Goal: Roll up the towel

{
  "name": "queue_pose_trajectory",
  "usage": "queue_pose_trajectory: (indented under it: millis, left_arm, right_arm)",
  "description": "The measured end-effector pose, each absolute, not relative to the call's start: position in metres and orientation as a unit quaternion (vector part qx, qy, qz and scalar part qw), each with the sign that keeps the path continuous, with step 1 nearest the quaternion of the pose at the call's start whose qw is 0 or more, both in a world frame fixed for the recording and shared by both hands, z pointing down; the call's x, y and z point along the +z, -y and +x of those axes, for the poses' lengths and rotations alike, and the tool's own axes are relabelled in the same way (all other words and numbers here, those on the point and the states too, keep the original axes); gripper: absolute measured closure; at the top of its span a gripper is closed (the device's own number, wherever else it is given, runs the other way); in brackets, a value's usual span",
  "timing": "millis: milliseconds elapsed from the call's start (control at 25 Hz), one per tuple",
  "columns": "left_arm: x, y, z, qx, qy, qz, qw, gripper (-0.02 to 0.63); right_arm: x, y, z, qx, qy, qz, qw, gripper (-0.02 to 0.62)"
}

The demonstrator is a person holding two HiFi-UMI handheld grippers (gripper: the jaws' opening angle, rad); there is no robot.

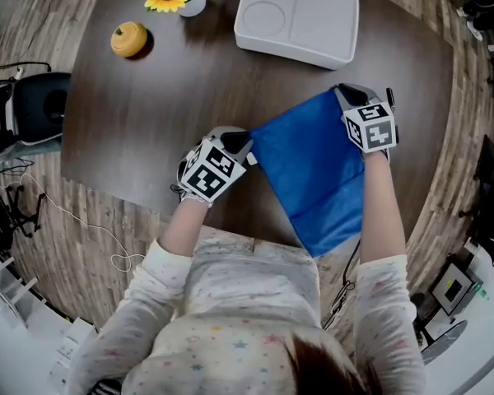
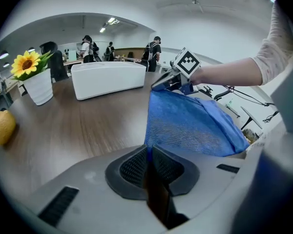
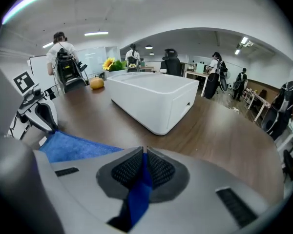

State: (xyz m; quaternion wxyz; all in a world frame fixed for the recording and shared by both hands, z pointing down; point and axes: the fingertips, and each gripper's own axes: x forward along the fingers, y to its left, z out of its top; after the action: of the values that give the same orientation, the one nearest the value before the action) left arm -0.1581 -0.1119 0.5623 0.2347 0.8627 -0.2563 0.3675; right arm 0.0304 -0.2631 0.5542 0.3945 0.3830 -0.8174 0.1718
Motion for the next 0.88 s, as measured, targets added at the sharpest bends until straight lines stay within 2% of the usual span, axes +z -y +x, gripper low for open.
queue_pose_trajectory:
  millis: [40,160,440,880]
  left_arm:
    - [0.560,0.111,-0.157,0.366,0.249,0.865,0.237,0.573]
    - [0.552,0.108,-0.154,0.355,0.235,0.872,0.242,0.586]
    - [0.524,0.105,-0.152,0.303,0.224,0.888,0.263,0.588]
    - [0.483,0.068,-0.116,0.265,0.271,0.892,0.244,0.588]
  right_arm:
    - [0.553,0.262,0.030,0.169,0.818,0.382,0.395,0.571]
    - [0.543,0.262,0.032,0.166,0.822,0.386,0.384,0.575]
    - [0.513,0.251,0.041,0.155,0.832,0.402,0.351,0.576]
    - [0.482,0.206,0.086,0.126,0.865,0.366,0.320,0.577]
